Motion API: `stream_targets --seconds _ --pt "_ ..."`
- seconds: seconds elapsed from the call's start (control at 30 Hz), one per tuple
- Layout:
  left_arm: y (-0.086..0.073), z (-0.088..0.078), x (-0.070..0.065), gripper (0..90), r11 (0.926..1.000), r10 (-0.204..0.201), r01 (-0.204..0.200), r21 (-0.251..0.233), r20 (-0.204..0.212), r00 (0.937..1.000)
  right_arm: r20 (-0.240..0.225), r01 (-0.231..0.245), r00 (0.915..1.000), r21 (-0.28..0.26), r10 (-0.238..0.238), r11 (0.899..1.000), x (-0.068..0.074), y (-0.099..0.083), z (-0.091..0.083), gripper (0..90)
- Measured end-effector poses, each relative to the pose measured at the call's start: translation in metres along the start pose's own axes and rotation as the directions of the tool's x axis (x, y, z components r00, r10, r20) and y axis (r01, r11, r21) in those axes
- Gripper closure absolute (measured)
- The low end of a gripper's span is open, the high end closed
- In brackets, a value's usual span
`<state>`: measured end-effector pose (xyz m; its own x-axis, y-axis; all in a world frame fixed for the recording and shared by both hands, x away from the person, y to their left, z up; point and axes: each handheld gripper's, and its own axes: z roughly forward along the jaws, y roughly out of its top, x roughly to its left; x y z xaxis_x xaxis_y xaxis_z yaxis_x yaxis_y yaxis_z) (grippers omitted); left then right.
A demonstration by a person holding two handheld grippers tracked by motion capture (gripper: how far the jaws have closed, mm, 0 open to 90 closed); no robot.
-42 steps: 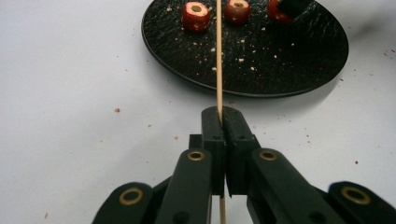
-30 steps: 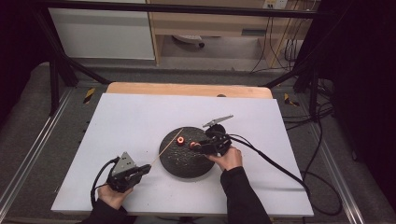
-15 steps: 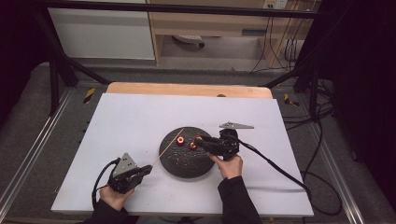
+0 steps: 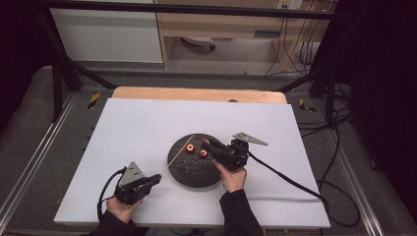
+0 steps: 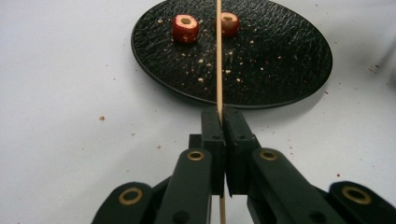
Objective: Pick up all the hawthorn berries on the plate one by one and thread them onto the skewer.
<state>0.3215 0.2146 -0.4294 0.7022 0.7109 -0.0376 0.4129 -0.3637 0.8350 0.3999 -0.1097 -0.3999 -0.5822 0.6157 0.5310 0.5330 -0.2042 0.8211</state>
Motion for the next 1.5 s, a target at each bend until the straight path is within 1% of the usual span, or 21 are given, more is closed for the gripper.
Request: stream_targets --seconds 0.2,0.23,0.27,0.33,0.37,0.5,0.53,0.57,0.6,0.63,0.67,0.7,0.77,0.8,0.83,0.87,0.93,1.13,1.27,1.3,1.5 --pt "0.0 0.001 -0.002 87.6 0.9998 -0.018 0.019 -0.009 0.01 0.9998 -0.004 -0.031 0.9995 -0.079 0.031 0.996 0.002 -0.001 0.002 60.4" --pt "0.0 0.001 -0.002 87.6 0.9998 -0.018 0.019 -0.009 0.01 0.9998 -0.004 -0.031 0.9995 -0.079 0.031 0.996 0.002 -0.001 0.002 60.4" --pt "0.0 0.001 -0.002 87.6 0.9996 -0.023 0.023 -0.014 0.013 0.9996 -0.009 -0.042 0.9991 -0.098 0.042 0.994 0.002 0.0 0.003 60.4" --pt "0.0 0.001 -0.002 87.5 0.9996 -0.026 0.026 -0.015 0.013 0.9996 -0.012 -0.049 0.9988 -0.107 0.048 0.993 0.001 0.0 0.003 60.4" --pt "0.0 0.001 -0.003 87.5 0.9994 -0.029 0.029 -0.018 0.013 0.9995 -0.021 -0.057 0.9983 -0.126 0.055 0.99 0.001 0.001 0.004 60.4" --pt "0.0 0.001 -0.005 87.5 0.9991 -0.031 0.032 -0.026 0.017 0.9994 -0.017 -0.061 0.9981 -0.166 0.059 0.984 0.001 0.002 0.005 60.4" --pt "0.0 0.001 -0.005 87.5 0.9989 -0.034 0.034 -0.031 0.018 0.9993 -0.017 -0.071 0.9975 -0.173 0.069 0.982 0.001 0.003 0.005 60.4" --pt "0.001 0.001 -0.006 87.5 0.9987 -0.037 0.037 -0.033 0.019 0.9992 -0.013 -0.061 0.9981 -0.188 0.06 0.98 0.0 0.003 0.005 60.5" --pt "0.001 0.001 -0.006 87.5 0.9986 -0.039 0.04 -0.035 0.022 0.999 -0.013 -0.061 0.9981 -0.188 0.06 0.98 0.0 0.003 0.005 60.5" --pt "0.001 0.001 -0.007 87.5 0.9983 -0.043 0.044 -0.037 0.025 0.9988 -0.015 -0.063 0.998 -0.202 0.061 0.977 0.0 0.003 0.006 60.5" --pt "0.001 0.001 -0.008 87.5 0.9982 -0.044 0.045 -0.038 0.026 0.9987 -0.02 -0.079 0.9968 -0.22 0.077 0.972 0.0 0.004 0.007 60.5" --pt "0.002 0.002 -0.009 87.5 0.9983 -0.042 0.043 -0.039 0.028 0.9987 -0.023 -0.086 0.9963 -0.226 0.083 0.97 -0.001 0.004 0.007 60.5" --pt "0.003 0.002 -0.011 87.5 0.998 -0.044 0.045 -0.045 0.035 0.9984 -0.02 -0.082 0.9967 -0.242 0.079 0.967 -0.002 0.005 0.009 60.5" --pt "0.003 0.002 -0.012 87.5 0.9978 -0.046 0.048 -0.046 0.041 0.9981 -0.02 -0.082 0.9967 -0.242 0.079 0.967 -0.002 0.005 0.009 60.5" --pt "0.004 0.003 -0.014 87.5 0.9976 -0.045 0.047 -0.05 0.048 0.9979 -0.018 -0.081 0.9967 -0.261 0.079 0.962 -0.003 0.006 0.01 60.5" --pt "0.004 0.003 -0.014 87.5 0.9976 -0.045 0.047 -0.05 0.048 0.9979 -0.018 -0.081 0.9967 -0.261 0.079 0.962 -0.003 0.006 0.01 60.5" --pt "0.004 0.005 -0.017 87.5 0.9973 -0.047 0.05 -0.054 0.059 0.9972 -0.026 -0.088 0.9961 -0.279 0.084 0.956 -0.004 0.005 0.01 60.5" --pt "0.006 0.009 -0.022 87.5 0.9964 -0.054 0.059 -0.061 0.078 0.9955 -0.033 -0.091 0.9958 -0.303 0.085 0.949 -0.004 0.004 0.011 60.5" --pt "0.008 0.011 -0.027 87.5 0.9961 -0.053 0.058 -0.066 0.08 0.9954 -0.038 -0.102 0.9948 -0.323 0.095 0.941 -0.003 0.002 0.013 60.5" --pt "0.008 0.012 -0.027 87.5 0.996 -0.056 0.061 -0.065 0.079 0.9953 -0.043 -0.109 0.994 -0.331 0.101 0.937 -0.003 0.001 0.013 60.5" --pt "0.008 0.012 -0.028 87.6 0.9943 -0.071 0.076 -0.075 0.072 0.9949 -0.052 -0.122 0.9925 -0.34 0.11 0.933 -0.003 0.0 0.013 60.6"
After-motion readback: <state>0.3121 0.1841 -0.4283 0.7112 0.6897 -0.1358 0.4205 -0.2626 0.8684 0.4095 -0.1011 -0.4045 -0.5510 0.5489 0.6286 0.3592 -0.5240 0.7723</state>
